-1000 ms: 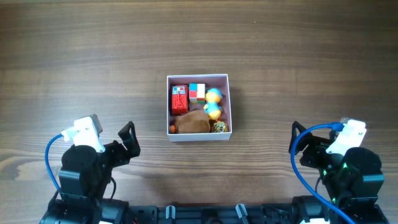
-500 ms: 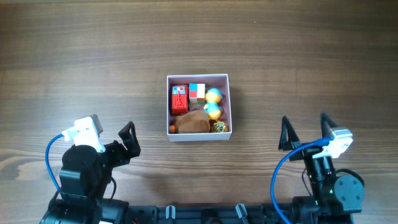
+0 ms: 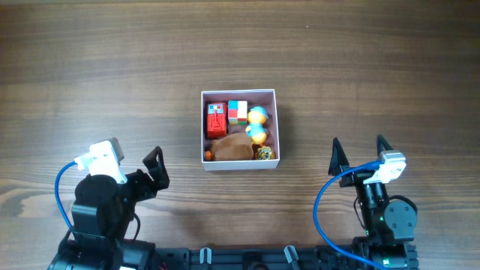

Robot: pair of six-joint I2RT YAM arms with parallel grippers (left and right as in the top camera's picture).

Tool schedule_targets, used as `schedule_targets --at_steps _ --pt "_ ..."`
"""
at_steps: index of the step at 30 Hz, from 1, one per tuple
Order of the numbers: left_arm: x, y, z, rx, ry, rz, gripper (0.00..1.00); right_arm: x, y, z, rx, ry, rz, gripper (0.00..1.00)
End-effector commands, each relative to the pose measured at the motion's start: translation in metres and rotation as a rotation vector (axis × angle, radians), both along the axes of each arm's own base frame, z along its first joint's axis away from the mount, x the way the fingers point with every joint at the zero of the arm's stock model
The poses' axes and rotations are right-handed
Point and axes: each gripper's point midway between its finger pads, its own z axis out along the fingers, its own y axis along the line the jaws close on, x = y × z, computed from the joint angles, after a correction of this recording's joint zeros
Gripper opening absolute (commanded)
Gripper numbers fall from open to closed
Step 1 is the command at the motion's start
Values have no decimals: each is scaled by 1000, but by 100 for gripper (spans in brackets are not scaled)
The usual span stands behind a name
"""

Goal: Pack container

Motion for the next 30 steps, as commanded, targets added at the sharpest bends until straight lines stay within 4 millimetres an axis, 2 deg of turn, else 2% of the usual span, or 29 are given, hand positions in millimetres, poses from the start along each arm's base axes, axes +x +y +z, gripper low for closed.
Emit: schedule_targets --at_steps 1,18,19,21,24,26,27,30 --pt "0 1 -3 -5 4 10 100 -1 -1 3 -17 -15 -6 100" --pt "0 1 -2 -5 1 13 100 0 -1 3 -17 -14 -6 100" --pt "-2 4 -2 12 0 19 100 0 -1 3 -17 -14 -6 100" --pt "-20 18 -10 54 23 62 100 0 -1 3 -17 -14 -6 100" --pt "-33 24 -19 74 -32 66 100 0 -1 3 -17 -14 -6 100" --pt "-27 28 -33 79 -109 87 100 0 -1 3 -17 -14 -6 100" --pt "-16 29 -35 70 -172 103 100 0 -1 3 -17 -14 -6 100" --pt "14 23 -23 100 -391 62 100 0 -1 3 -17 -14 -6 100"
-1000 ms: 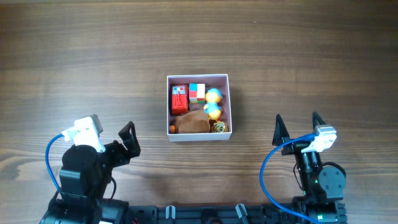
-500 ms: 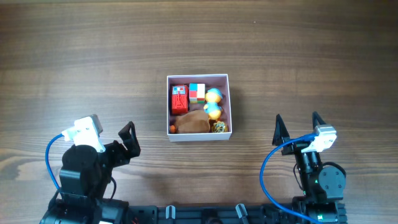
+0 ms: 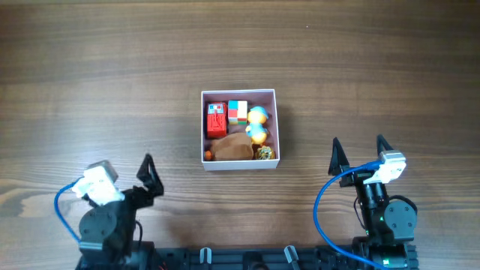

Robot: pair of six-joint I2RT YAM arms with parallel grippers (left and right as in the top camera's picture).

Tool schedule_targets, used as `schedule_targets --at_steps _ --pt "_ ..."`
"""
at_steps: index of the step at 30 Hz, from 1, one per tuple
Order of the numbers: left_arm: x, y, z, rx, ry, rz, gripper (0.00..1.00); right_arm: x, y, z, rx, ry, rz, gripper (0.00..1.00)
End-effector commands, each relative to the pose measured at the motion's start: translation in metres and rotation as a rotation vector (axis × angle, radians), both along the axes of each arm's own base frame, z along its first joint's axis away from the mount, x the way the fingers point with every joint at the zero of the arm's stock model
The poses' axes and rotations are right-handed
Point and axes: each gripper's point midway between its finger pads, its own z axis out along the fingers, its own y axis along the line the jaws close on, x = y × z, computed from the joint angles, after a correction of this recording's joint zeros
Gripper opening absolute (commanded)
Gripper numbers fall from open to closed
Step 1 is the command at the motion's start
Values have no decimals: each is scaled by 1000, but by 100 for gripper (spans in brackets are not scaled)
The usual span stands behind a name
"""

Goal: Pack container

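Observation:
A white square container [image 3: 238, 94] sits mid-table in the overhead view. Inside lie a red toy car [image 3: 217, 118], a multicoloured cube [image 3: 237, 111], two blue-and-yellow ducks [image 3: 257, 124], a brown lump [image 3: 231, 148] and a small dark-yellow item [image 3: 265, 153]. My left gripper [image 3: 139, 178] is at the near left edge, pulled back low over its base, fingers spread and empty. At the near right my right gripper [image 3: 358, 151] stands open with nothing between its fingers, well short of the container.
The wooden table [image 3: 112, 75] surrounds the container. Blue cables [image 3: 322, 202] loop by each arm base at the near edge.
My left arm has drawn back toward the near edge and settled lower over its base. The right arm and the container's contents have not moved.

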Motion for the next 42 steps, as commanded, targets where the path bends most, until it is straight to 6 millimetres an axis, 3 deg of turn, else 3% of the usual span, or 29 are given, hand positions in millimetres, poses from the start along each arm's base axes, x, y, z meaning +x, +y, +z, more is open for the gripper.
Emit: schedule_targets --at_steps 1,6,9,13,42 --pt "22 -4 3 80 -170 -35 100 0 -1 2 -17 -12 -6 100" --pt "38 -16 -3 165 -333 -100 100 0 -1 1 -17 -9 -6 100" --pt "40 -17 -24 211 -272 -119 100 0 -1 1 -17 -7 -6 100" --pt "39 -21 -37 222 -219 -150 100 0 -1 1 -17 -6 -6 100" --pt "39 -23 -37 221 -221 -159 100 0 -1 1 -17 -6 -6 100"
